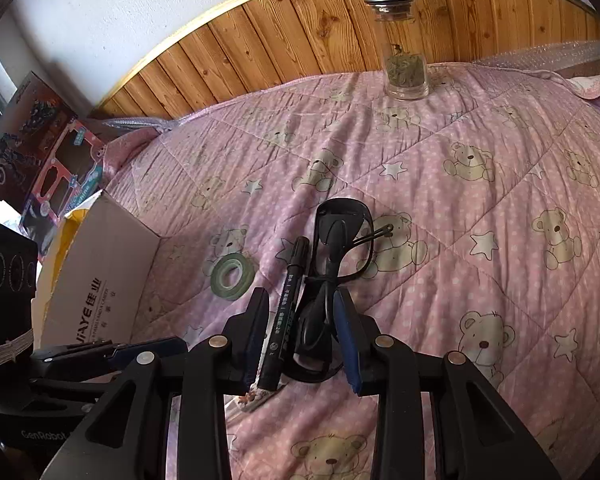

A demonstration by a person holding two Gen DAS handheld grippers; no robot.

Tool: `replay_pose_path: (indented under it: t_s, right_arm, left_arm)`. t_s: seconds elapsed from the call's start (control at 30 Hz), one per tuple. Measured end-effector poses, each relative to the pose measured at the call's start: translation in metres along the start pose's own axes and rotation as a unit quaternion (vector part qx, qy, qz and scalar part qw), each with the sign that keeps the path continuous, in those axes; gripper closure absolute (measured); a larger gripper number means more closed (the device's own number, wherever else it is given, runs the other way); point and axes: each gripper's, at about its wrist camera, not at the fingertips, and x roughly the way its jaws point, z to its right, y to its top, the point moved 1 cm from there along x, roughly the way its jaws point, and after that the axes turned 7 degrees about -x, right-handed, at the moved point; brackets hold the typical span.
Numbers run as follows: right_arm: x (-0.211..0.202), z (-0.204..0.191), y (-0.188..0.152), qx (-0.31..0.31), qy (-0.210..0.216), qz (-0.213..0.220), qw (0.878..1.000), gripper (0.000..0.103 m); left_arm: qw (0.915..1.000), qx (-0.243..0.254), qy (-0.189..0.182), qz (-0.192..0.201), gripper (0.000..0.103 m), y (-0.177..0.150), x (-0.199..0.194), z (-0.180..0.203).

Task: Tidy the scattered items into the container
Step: 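Move both tools back toward the marker and glasses on the bedspread, then grasp the black marker with the left tool while the right tool grasps the glasses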

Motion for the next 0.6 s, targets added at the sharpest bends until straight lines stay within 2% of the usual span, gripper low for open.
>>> replay_pose_path:
  t_s: [0.37, 0.43, 0.6]
  right_arm:
    - [0.045, 0.023, 0.004, 0.003, -0.021, -0.043, 0.999, 0.068]
    - [0.049, 0.031, 0.004, 0.013, -0.01, -0.041, 0.999, 0.067]
    - [0.052, 0.04, 0.006, 0.015, -0.006, -0.04, 0.999, 0.057]
  left_arm:
    - [0.9996, 0.012, 0.024, -0.005, 0.055, 0.023, 0.039, 0.003]
    - [0.9996, 0.012, 0.024, -0.005, 0.055, 0.026, 0.046, 0.004]
    - [0.9994, 0.013, 0.033, -0.004, 0.055, 0.035, 0.057, 0.003]
